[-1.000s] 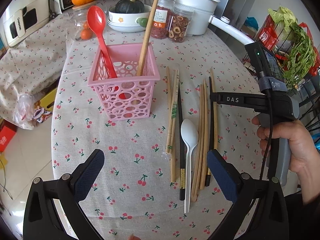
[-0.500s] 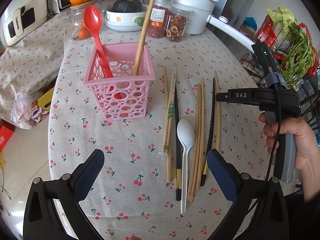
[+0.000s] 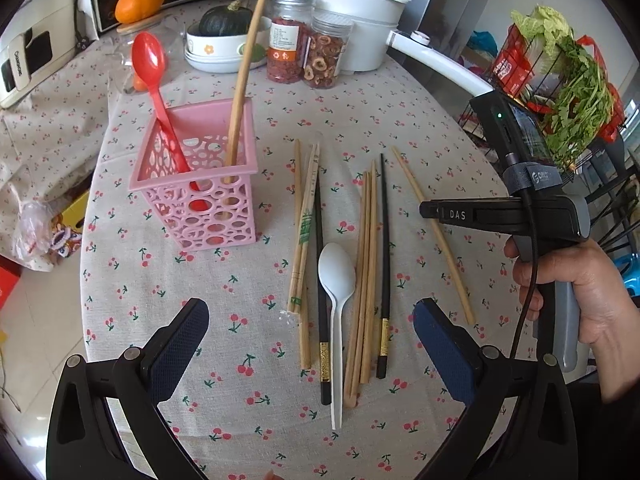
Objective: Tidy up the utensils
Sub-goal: 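Move the right gripper back and grasp another wooden chopstick, then grasp a black chopstick with the left gripper while the right gripper lifts its chopstick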
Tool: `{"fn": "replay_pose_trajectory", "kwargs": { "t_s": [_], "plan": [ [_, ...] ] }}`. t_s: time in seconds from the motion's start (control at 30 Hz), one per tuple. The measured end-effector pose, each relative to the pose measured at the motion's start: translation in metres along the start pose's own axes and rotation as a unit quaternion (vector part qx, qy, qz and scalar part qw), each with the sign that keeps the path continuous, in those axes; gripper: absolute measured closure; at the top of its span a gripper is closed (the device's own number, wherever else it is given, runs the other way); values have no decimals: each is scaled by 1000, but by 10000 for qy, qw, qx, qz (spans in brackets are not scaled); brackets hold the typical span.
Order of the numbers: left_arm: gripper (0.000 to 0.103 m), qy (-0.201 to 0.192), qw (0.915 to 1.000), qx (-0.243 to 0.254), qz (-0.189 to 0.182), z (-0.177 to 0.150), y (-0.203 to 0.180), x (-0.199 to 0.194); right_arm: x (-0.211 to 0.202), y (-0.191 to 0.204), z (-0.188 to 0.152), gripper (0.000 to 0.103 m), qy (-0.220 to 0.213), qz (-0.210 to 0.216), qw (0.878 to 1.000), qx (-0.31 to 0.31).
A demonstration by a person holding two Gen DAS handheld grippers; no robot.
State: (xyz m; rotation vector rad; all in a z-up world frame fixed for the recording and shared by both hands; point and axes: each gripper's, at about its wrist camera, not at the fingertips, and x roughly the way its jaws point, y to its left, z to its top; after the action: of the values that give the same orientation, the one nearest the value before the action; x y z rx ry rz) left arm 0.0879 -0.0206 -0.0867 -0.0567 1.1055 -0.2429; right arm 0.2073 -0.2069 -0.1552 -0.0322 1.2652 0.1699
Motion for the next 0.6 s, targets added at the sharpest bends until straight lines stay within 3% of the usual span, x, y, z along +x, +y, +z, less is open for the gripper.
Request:
{"fn": "replay_pose_trajectory", "kwargs": {
  "t_s": [0.13, 0.23, 0.33, 0.4, 0.47, 0.5, 0.6],
  "plan": [
    [2, 3, 9998, 121, -174, 7, -23, 5, -8, -28, -8, 98, 32, 339, 9989, 322],
    [12, 145, 9989, 276, -336, 16, -44, 18, -20, -49, -11, 98, -94, 467, 9975, 531],
    [36, 360, 9974, 276, -558, 30, -59, 37, -34, -67, -16, 98, -223, 704, 9946, 731],
    [62, 521, 9960, 121, -719, 44, -62, 54, -42, -77, -18, 98, -306, 879, 9924, 807],
    [77, 657, 9948, -1, -779, 57, -64, 70, -49, -82, -19, 98, -362, 1015, 9907, 831],
    [84, 716, 9946, -21, -756, 62, -65, 77, -51, -84, -20, 98, -381, 1075, 9900, 834],
    [88, 835, 9951, 67, -533, 70, -72, 93, -56, -94, -23, 98, -411, 1205, 9884, 826]
  ]
}}
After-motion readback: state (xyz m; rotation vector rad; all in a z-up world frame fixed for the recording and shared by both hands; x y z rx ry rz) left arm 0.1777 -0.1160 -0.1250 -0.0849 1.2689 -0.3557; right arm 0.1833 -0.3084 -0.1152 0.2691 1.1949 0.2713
